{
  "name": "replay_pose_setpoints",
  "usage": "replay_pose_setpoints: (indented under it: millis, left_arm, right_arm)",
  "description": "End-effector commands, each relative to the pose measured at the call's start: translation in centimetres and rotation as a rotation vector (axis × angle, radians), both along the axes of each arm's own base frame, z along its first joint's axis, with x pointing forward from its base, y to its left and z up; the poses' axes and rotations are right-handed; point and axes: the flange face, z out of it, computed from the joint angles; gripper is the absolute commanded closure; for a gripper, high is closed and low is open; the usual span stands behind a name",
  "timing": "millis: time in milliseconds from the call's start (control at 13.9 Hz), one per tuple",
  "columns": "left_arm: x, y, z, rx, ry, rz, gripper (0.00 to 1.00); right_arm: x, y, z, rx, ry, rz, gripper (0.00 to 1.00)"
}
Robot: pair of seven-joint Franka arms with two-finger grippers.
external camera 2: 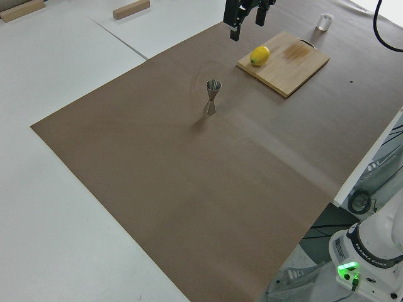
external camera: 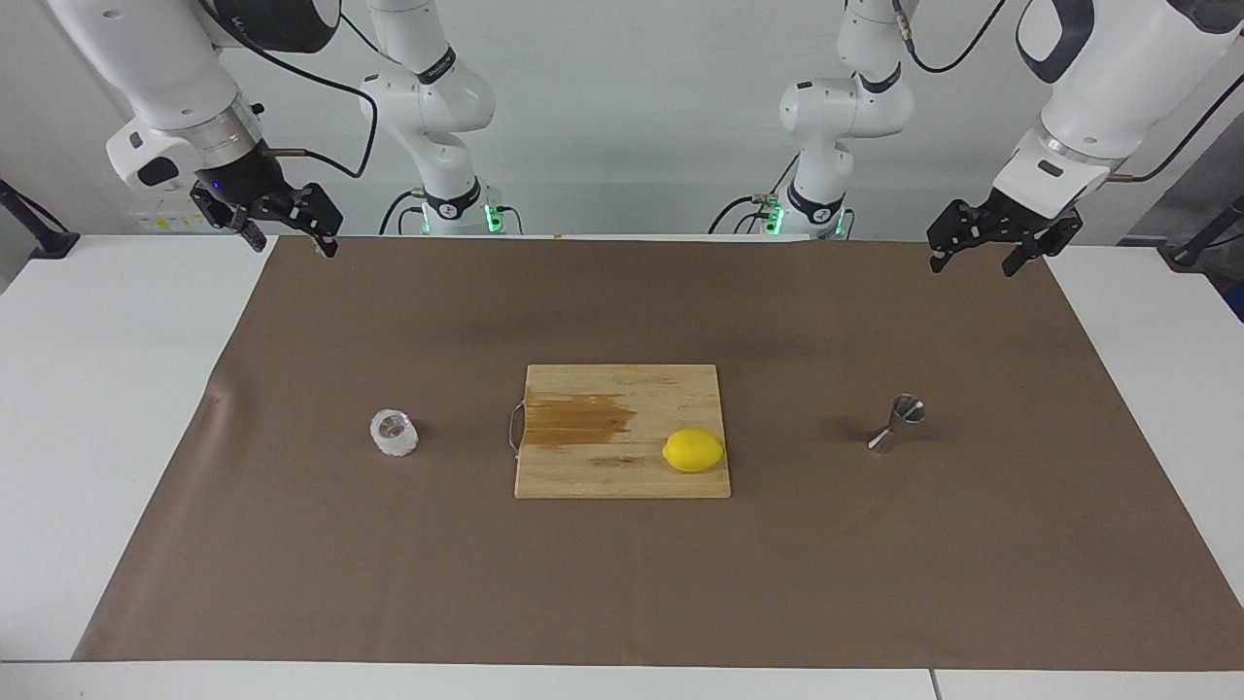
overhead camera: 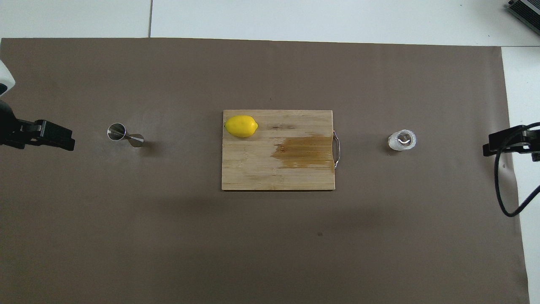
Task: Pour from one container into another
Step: 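Move the left gripper forward toward the small metal cup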
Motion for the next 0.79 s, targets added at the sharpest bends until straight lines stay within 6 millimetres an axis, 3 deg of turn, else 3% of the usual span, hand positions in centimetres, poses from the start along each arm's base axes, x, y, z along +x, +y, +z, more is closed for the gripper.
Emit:
replay_pose_setpoints:
  millis: [0,359,502,718]
  left_arm:
    - [1.5,1.1,-3.2,-0.015,0.06,0.153,0.0]
    - [5.7,3.7,-8.8,-0.134,0.076,0.677,0.0]
    - [5.8,5.7,-11.4,-0.22,0.096,0.86,0.0]
    - [6.0,6.6,-14.3,-0.284,0.199,1.178,0.0]
  right_arm:
    - [-0.6,-0.1,0.1,0.007,0.008,0.006,0.0]
    - [-0.6,-0.1,0.1,0.008,0.008,0.006,0.0]
    - [-0.6,-0.1,0.1,0.008,0.008,0.006,0.0]
    - [-0.6,0.0,0.1,0.008,0.008,0.007,0.0]
